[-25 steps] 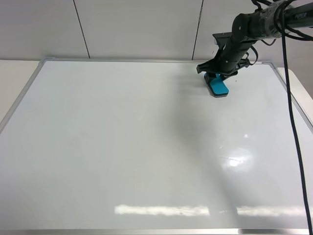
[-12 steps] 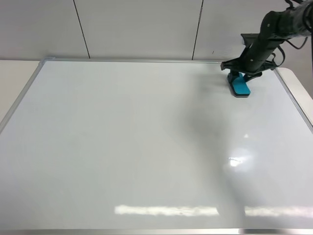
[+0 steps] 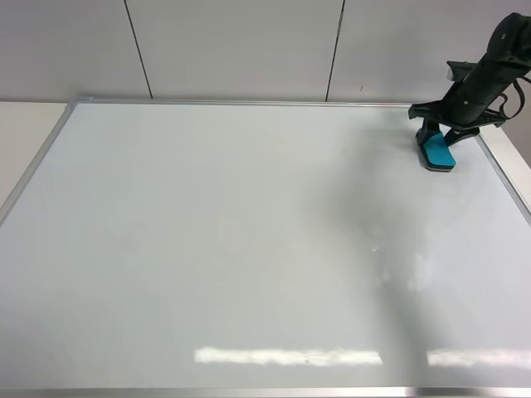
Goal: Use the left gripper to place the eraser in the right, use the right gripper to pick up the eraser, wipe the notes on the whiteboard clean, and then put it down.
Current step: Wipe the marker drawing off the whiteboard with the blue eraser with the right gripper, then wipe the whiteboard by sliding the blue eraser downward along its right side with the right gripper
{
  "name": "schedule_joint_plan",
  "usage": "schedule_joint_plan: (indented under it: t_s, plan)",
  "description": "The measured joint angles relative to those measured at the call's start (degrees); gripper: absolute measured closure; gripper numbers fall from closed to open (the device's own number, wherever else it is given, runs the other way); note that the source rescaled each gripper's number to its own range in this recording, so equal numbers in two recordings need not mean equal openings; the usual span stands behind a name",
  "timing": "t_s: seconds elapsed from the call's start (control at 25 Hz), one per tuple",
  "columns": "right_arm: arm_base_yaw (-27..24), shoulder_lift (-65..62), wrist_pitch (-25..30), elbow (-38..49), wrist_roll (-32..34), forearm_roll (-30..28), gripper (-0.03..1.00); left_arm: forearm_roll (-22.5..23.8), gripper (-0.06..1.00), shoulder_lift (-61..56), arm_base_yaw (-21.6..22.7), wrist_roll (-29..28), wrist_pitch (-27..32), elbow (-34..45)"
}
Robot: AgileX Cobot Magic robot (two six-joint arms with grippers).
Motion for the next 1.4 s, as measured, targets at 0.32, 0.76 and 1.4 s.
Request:
schedule_joint_plan:
  t_s: [0.32,0.76,1.4]
  plan:
    - [0.45,-7.87,2.21,0.83,-4.97,8.34,0.95,0.00,-0.06,0.00,0.00,0.00,0.00,0.00]
    - [0.45,-25.35,-7.11,30.09,-7.91,7.68,0.95,0.00,-0.06,0.00,0.00,0.00,0.00,0.00]
    - [0.45,-39.55,-20.52,60.03,-10.28,-4.12,0.95,0.00,-0.06,0.00,0.00,0.00,0.00,0.00]
